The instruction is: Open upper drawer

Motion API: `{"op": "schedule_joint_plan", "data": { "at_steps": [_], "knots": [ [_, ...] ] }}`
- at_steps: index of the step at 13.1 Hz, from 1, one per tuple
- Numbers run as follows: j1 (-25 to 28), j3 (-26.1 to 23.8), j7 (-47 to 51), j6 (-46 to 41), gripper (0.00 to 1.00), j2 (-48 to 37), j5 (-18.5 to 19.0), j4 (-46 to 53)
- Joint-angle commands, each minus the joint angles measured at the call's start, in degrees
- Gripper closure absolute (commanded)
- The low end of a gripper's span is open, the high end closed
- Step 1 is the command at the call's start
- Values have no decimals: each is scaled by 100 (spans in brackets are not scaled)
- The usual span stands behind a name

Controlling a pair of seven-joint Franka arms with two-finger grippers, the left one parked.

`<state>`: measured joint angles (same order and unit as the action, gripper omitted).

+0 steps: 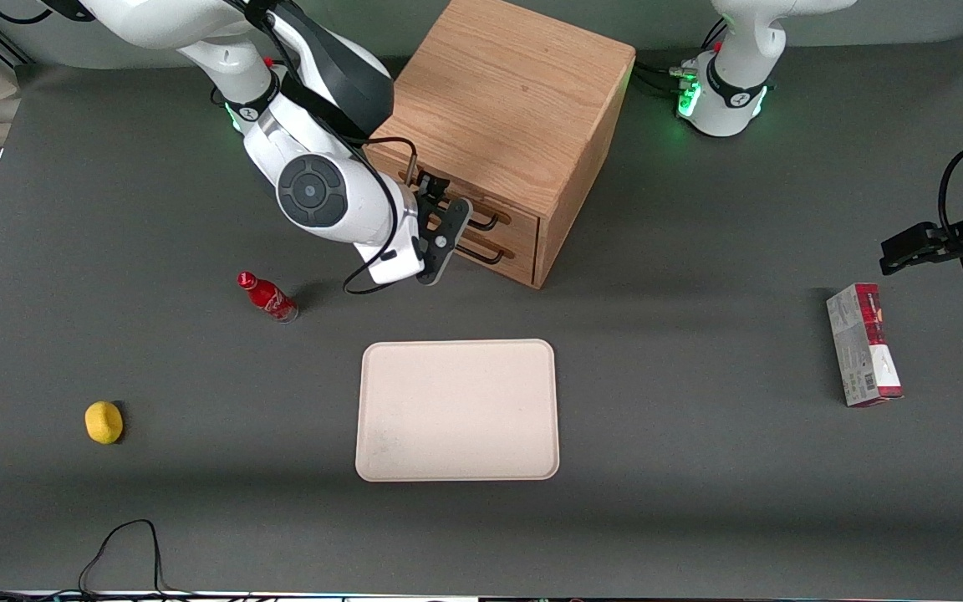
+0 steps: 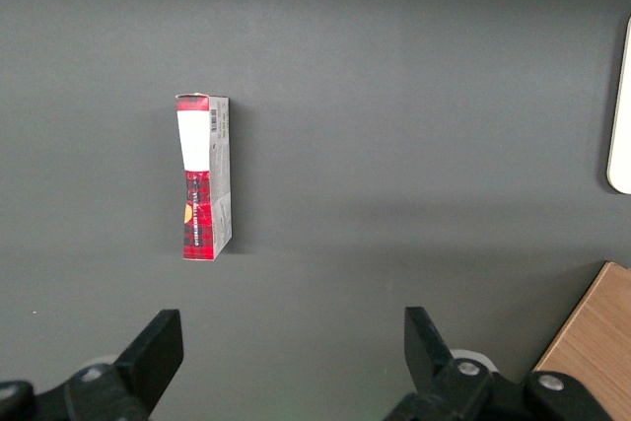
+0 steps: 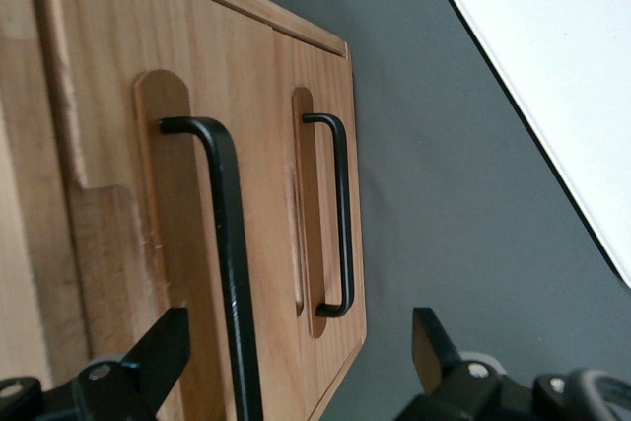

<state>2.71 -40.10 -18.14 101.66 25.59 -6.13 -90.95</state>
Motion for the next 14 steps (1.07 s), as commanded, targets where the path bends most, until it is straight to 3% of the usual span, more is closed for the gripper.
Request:
{"op": "schedule_joint_plan", "data": {
  "at_steps": [1,8,14],
  "knots": [
    [19,-16,-119,362,0,-28,182,-273],
    [63,-16,-119,715,0,51,218,-494],
    [-25,2,-260,706,0,279,805,-152]
  ]
}}
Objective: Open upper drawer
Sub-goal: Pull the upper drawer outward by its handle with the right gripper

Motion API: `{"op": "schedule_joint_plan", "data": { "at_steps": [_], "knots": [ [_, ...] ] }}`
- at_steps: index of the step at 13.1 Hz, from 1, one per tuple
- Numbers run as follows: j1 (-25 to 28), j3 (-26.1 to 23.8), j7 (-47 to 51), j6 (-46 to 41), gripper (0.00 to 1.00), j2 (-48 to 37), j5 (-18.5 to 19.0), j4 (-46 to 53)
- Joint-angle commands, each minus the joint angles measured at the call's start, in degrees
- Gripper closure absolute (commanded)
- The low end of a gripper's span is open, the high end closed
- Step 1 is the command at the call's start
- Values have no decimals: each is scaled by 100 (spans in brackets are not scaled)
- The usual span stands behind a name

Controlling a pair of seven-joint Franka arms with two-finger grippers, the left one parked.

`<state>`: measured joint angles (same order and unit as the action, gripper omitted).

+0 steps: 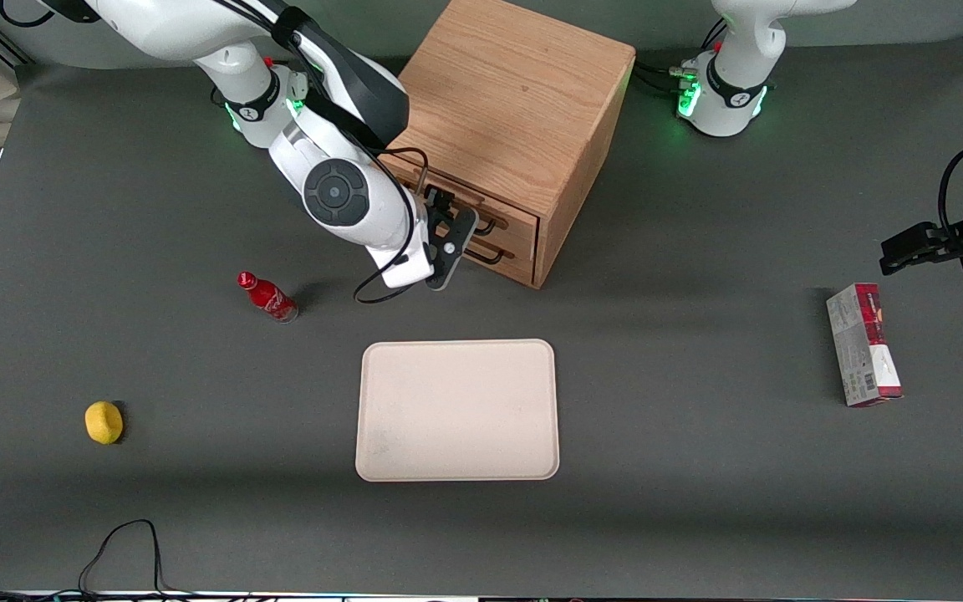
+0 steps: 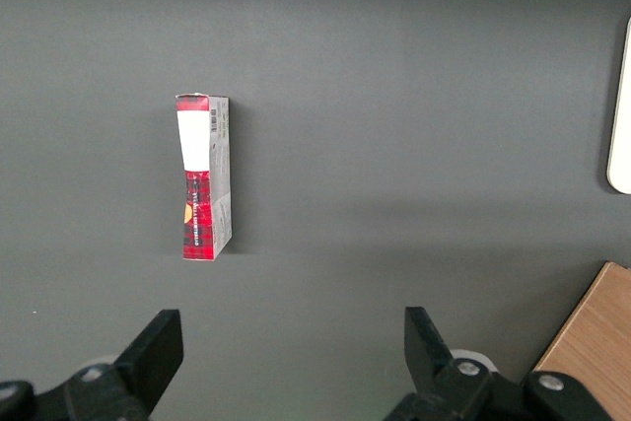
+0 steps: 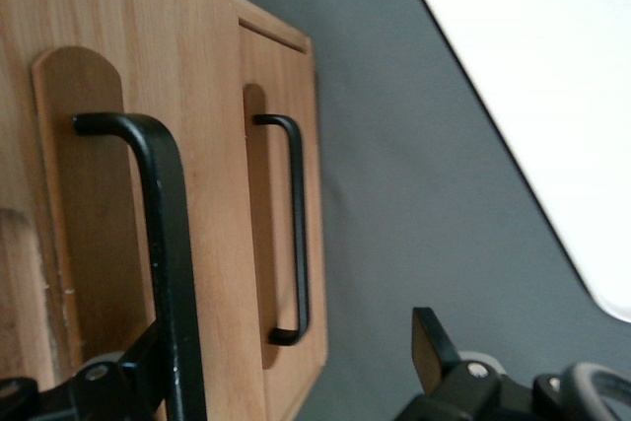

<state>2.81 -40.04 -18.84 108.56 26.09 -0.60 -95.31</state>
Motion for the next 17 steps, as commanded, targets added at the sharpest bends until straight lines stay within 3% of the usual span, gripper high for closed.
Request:
{"op": "schedule_joint_plan", "data": {
  "at_steps": [1,6,10,17],
  "knots": [
    [-44,22,-181,16,0,273,383,381],
    [-140,276,-199,8,0,826,912,1136],
    [-140,681,-445,-28,0,1143,903,1717],
    [-167,822,-436,-63,0,1206,912,2042]
  ]
}}
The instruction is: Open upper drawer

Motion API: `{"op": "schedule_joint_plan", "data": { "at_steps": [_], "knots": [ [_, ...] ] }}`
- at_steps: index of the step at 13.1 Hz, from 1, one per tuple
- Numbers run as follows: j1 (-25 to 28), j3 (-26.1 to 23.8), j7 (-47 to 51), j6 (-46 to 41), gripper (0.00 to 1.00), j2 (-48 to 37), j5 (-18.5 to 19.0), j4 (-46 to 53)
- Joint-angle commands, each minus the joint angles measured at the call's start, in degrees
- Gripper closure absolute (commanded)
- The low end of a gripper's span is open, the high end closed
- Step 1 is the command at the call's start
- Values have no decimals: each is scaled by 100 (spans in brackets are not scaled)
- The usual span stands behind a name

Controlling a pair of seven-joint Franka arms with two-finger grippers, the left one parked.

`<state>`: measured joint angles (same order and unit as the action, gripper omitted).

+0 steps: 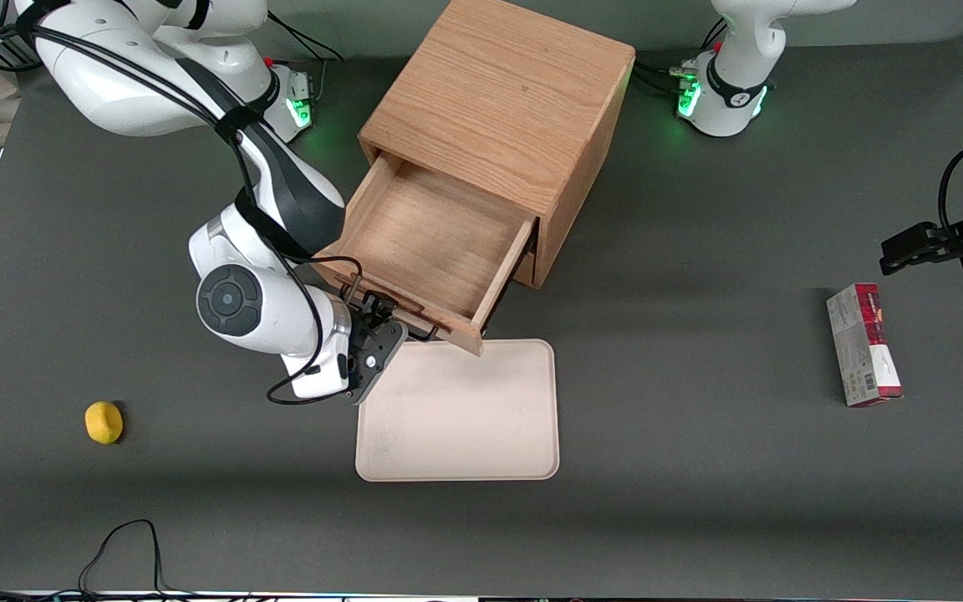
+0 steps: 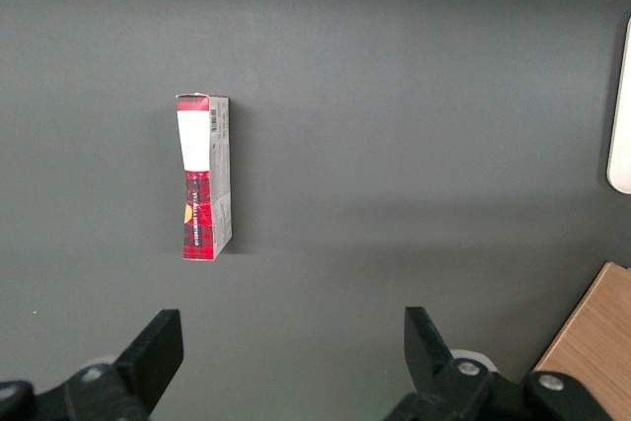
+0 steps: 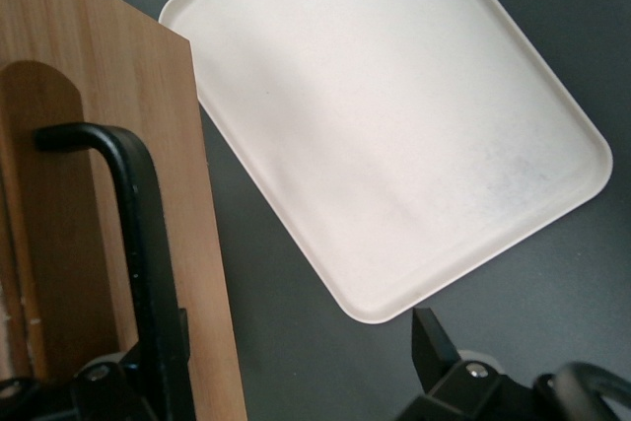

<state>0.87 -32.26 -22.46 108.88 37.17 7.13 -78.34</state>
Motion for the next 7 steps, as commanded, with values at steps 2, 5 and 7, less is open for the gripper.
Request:
{"op": "schedule_joint_plan", "data": {
  "at_steps": [2,5,7],
  "knots": [
    [28,106,-74,-130,0,106,140,583],
    [28,106,-74,-130,0,89,140,610],
    [10,228,-66,-139,0,-17,157,697]
  ]
}}
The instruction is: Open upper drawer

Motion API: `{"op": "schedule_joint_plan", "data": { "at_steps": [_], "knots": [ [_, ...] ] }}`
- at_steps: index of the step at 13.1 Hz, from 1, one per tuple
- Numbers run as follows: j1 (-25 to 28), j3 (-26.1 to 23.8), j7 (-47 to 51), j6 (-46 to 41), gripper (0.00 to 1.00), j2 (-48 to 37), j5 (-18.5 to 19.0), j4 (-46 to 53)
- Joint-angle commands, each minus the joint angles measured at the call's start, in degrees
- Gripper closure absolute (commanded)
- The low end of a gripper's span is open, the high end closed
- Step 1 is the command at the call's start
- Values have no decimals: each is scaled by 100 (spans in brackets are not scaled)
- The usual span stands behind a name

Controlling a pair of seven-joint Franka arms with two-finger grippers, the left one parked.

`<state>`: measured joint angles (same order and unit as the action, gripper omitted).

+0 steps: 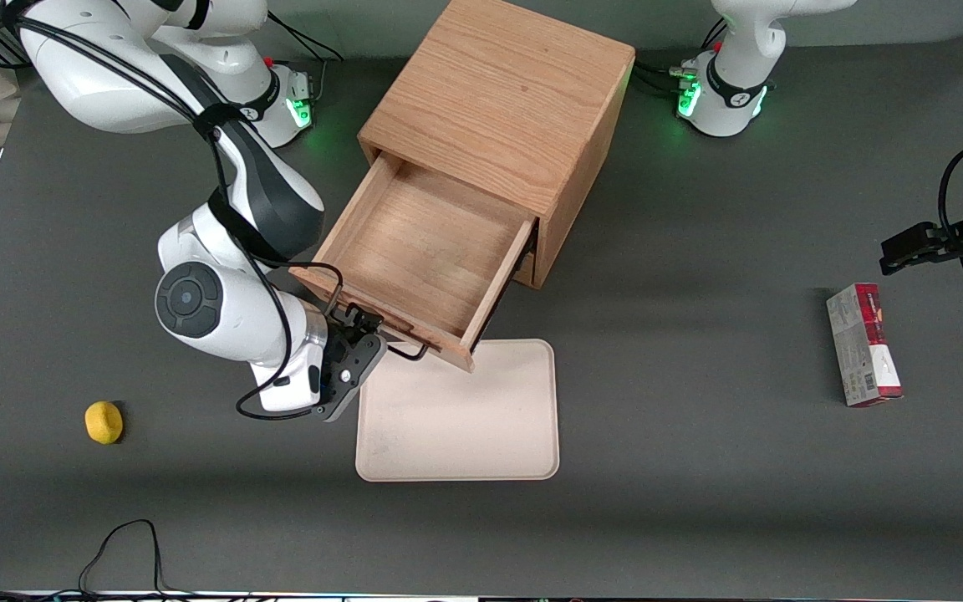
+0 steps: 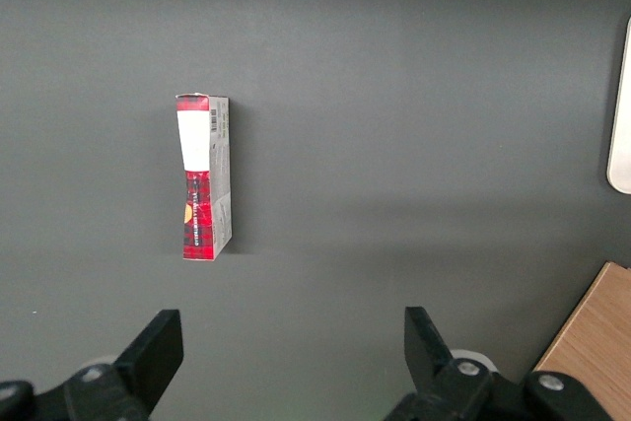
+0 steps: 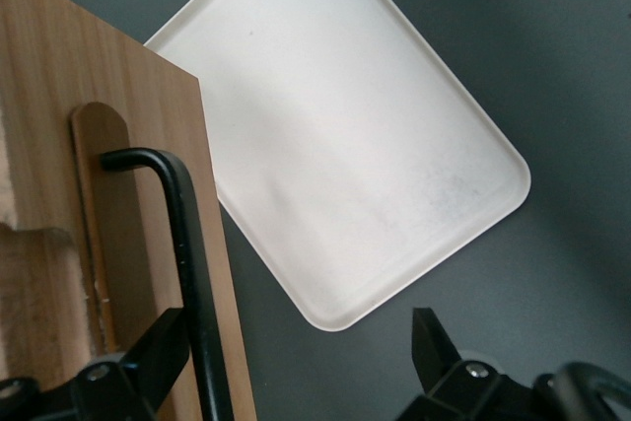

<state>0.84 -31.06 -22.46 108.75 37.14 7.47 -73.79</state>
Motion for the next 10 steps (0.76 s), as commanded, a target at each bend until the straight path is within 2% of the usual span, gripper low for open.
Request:
{"op": "schedule_joint_plan", "data": {
  "at_steps": [1,3,5,6,7,10],
  "knots": [
    [4,291,-83,-204,0,-119,114,408],
    [-119,564,-92,-363,0,-434,36,462],
    [-146,967,48,-477,0,-821,-315,418],
    [-129,1274,327,-948,0,-1093,-578,322],
    [-111,1486,722,-1283,0,-1365,-685,156],
    [-102,1935,1592,-1322,0,-2629,-712,-1167]
  ]
}}
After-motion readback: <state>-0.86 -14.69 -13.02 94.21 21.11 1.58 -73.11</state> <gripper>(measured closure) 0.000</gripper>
